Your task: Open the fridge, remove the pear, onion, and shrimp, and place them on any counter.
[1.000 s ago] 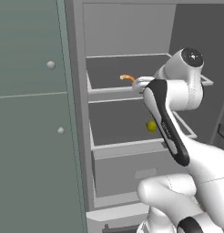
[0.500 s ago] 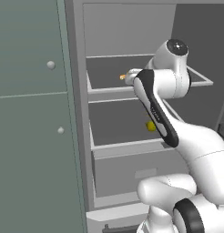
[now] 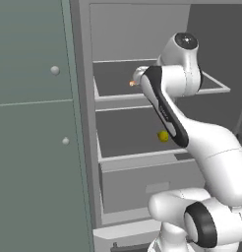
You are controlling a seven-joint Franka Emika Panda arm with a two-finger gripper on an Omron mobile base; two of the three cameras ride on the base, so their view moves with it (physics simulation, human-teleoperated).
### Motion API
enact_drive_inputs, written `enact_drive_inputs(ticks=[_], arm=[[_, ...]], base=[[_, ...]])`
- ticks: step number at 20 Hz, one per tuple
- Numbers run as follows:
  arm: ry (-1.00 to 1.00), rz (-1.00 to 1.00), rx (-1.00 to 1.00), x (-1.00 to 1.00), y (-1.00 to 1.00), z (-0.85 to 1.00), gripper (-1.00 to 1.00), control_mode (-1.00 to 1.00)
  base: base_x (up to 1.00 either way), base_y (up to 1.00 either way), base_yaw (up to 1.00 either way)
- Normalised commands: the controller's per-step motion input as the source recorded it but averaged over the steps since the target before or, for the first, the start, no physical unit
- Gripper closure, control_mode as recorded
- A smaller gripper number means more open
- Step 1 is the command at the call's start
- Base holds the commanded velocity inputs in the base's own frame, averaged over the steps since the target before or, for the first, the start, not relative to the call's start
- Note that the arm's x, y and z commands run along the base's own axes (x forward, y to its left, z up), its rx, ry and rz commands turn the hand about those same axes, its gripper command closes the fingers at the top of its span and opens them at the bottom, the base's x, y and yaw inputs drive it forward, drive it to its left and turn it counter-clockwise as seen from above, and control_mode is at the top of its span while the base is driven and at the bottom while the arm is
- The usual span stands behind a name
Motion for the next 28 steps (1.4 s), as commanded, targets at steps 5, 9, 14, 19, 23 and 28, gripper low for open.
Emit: enact_drive_inputs(ticks=[5, 9, 14, 19, 23, 28], arm=[[0.04, -0.06, 0.0, 0.38, 0.15, 0.0, -1.0, -1.0], [0.05, -0.02, 0.0, 0.25, 0.19, 0.0, -1.0, -1.0], [0.1, -0.01, 0.01, 0.1, 0.06, 0.0, -1.0, -1.0], [0.05, 0.0, 0.01, 0.08, 0.01, -0.04, -1.0, -1.0], [0.0, 0.0, 0.0, 0.08, 0.0, -0.16, -1.0, -1.0], [0.0, 0.0, 0.0, 0.0, 0.0, -0.36, -1.0, -1.0]], base=[[0.0, 0.0, 0.0], [0.0, 0.0, 0.0], [0.0, 0.0, 0.0], [0.0, 0.0, 0.0], [0.0, 0.0, 0.0], [0.0, 0.0, 0.0]])
